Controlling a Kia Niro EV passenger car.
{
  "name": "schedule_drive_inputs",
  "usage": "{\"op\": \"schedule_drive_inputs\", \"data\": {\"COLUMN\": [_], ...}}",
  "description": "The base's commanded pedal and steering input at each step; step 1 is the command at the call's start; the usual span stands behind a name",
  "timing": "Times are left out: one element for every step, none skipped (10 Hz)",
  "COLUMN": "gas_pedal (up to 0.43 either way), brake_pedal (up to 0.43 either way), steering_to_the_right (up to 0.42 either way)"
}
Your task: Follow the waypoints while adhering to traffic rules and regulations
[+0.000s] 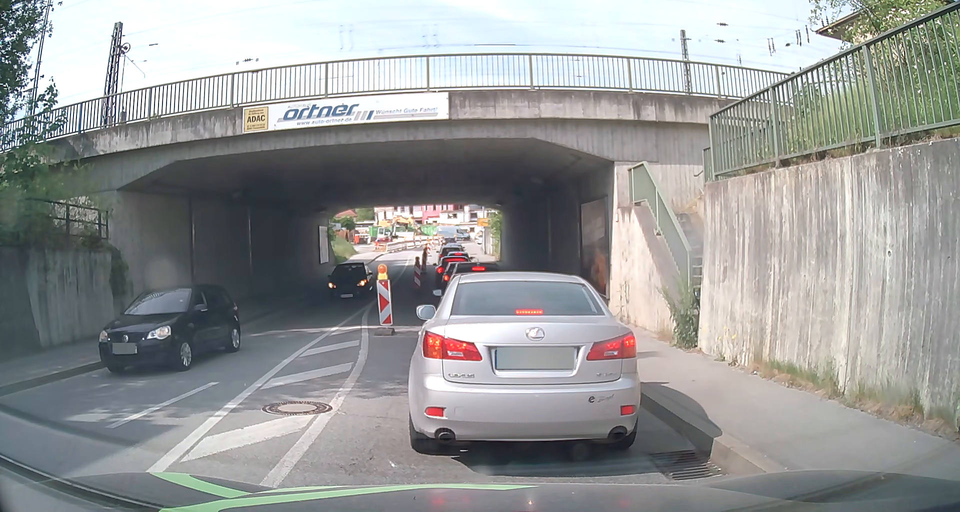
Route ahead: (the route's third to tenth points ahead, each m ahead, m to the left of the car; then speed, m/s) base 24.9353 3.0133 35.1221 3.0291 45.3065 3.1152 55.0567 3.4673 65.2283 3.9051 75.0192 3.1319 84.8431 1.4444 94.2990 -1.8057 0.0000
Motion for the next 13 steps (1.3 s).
{"op": "schedule_drive_inputs", "data": {"gas_pedal": [0.000, 0.000, 0.000, 0.000, 0.000, 0.000, 0.000, 0.000, 0.000, 0.000, 0.000, 0.000, 0.000], "brake_pedal": [0.341, 0.341, 0.341, 0.341, 0.341, 0.341, 0.341, 0.341, 0.335, 0.341, 0.341, 0.341, 0.335], "steering_to_the_right": [-0.003, -0.004, -0.003, -0.003, -0.003, -0.003, -0.003, -0.003, -0.003, -0.003, -0.003, -0.002, -0.002]}}
